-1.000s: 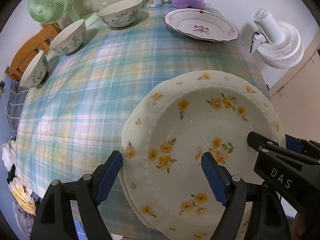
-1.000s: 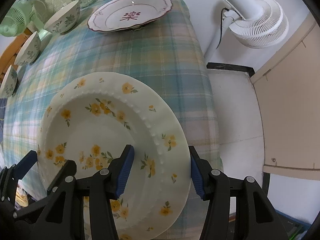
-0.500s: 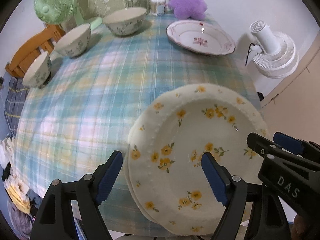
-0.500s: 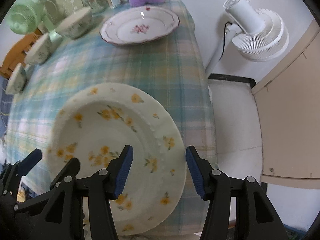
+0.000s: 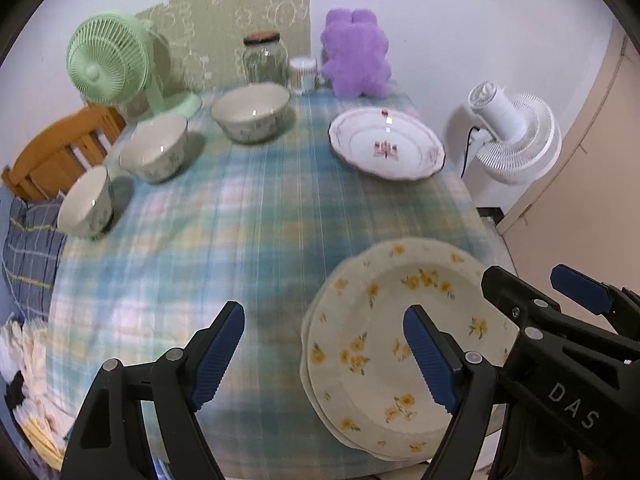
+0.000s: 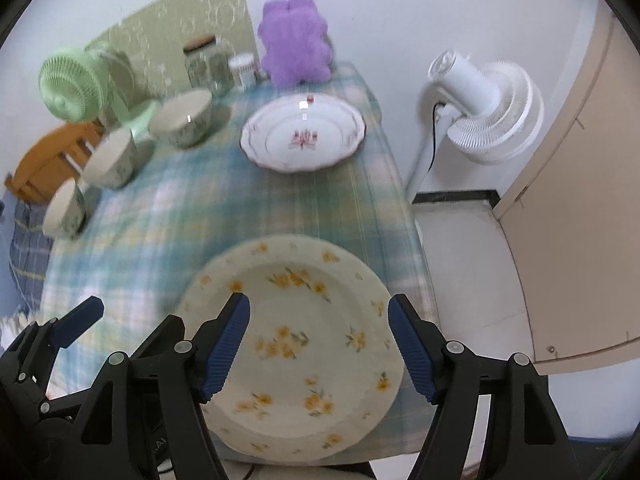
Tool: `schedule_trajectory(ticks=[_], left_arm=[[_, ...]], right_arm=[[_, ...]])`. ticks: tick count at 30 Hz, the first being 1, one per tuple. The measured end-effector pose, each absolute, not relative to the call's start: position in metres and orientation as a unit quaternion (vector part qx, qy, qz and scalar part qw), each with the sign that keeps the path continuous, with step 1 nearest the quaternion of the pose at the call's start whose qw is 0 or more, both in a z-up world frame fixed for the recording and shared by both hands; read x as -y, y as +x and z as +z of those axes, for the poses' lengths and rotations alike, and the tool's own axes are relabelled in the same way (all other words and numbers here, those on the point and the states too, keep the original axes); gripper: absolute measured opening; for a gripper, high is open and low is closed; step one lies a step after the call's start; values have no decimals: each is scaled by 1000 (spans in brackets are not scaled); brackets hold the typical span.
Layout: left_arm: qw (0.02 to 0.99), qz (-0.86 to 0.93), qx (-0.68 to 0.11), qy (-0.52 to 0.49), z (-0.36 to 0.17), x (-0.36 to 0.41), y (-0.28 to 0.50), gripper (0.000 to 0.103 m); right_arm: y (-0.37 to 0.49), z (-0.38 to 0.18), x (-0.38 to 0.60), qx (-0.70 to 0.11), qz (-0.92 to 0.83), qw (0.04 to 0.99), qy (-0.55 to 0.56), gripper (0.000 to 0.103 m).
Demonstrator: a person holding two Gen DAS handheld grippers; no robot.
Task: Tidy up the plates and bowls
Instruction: 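Open the right gripper and withdraw from the stacked plates, then move both grippers toward the white plate with the red pattern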
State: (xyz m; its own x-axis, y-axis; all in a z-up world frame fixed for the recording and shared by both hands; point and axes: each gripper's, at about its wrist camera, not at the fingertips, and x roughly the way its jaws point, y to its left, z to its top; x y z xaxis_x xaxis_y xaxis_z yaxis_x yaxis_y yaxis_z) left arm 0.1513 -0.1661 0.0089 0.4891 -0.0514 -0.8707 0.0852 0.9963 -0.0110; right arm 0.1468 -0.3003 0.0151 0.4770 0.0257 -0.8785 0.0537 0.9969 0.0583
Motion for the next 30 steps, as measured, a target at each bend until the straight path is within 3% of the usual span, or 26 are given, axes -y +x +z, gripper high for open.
schedule_trajectory(ticks=[12, 30], left_arm=[[876, -37, -479, 28, 22, 181, 214, 83], [862, 3, -506, 24, -30, 210, 345, 79]], right_arm=[[199, 40, 302, -479, -7, 877, 15, 75], [351, -14, 328, -505, 41, 862, -6, 75]])
